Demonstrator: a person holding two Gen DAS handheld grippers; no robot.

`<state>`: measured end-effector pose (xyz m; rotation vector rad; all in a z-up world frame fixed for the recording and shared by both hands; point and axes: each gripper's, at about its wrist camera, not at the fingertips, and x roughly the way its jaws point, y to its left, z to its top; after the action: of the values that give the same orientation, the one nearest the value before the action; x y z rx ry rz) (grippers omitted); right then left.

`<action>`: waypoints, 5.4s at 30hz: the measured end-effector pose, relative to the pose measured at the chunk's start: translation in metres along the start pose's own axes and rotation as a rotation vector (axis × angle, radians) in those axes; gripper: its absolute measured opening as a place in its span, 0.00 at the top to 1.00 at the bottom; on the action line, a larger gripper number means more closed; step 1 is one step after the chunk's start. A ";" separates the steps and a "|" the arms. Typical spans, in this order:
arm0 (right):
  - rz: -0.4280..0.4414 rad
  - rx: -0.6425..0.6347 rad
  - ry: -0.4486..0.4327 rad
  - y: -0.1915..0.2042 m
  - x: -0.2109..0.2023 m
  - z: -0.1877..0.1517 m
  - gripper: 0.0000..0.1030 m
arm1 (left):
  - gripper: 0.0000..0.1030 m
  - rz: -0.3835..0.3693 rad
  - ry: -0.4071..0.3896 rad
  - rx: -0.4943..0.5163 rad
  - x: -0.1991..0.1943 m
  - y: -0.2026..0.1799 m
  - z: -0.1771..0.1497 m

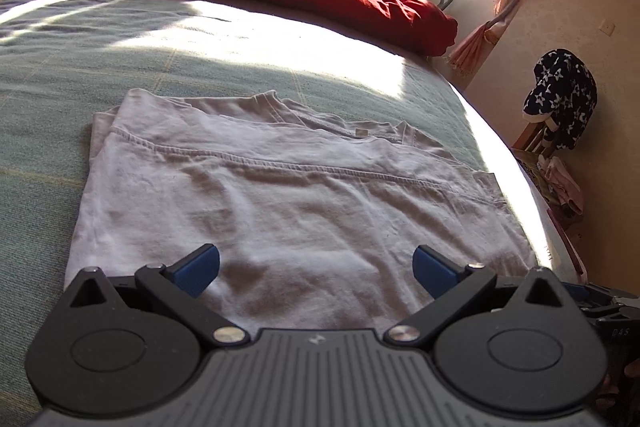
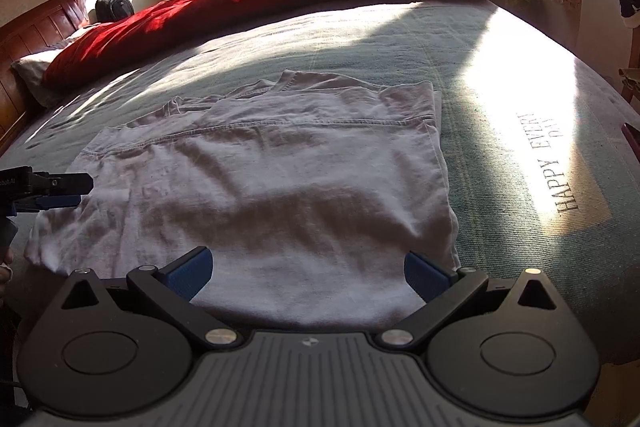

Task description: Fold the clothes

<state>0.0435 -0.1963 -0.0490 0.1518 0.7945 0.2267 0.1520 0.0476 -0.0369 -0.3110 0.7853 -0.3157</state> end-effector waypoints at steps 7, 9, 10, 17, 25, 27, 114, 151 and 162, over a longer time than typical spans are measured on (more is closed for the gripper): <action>0.032 -0.069 -0.041 0.027 -0.004 0.007 0.00 | 0.01 -0.035 -0.102 -0.064 -0.035 0.016 -0.006; 0.042 -0.089 -0.045 0.036 -0.002 0.008 0.00 | 0.01 -0.076 -0.125 -0.112 -0.043 0.028 -0.009; 0.047 -0.097 -0.043 0.041 -0.001 0.008 0.00 | 0.01 -0.093 -0.132 -0.136 -0.046 0.034 -0.010; 0.067 -0.125 -0.026 0.069 0.007 0.005 0.00 | 0.01 -0.083 -0.142 -0.231 -0.061 0.077 -0.014; 0.067 -0.181 0.003 0.093 0.013 0.003 0.00 | 0.01 -0.196 -0.138 -0.392 -0.060 0.129 -0.017; 0.069 -0.194 0.004 0.098 0.013 0.003 0.00 | 0.01 -0.246 -0.124 -0.453 -0.052 0.143 -0.016; 0.105 -0.184 0.000 0.086 0.017 0.005 0.00 | 0.93 -0.339 0.196 -0.361 0.044 0.166 0.042; 0.280 0.111 0.007 0.128 0.154 0.093 0.00 | 0.93 -0.402 0.142 -0.286 0.027 0.154 0.057; 0.275 0.041 -0.014 0.127 0.156 0.110 0.00 | 0.93 -0.413 0.135 -0.289 0.024 0.153 0.057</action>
<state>0.2103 -0.0394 -0.0522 0.3018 0.7639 0.4688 0.2342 0.1858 -0.0731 -0.7335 0.8995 -0.6175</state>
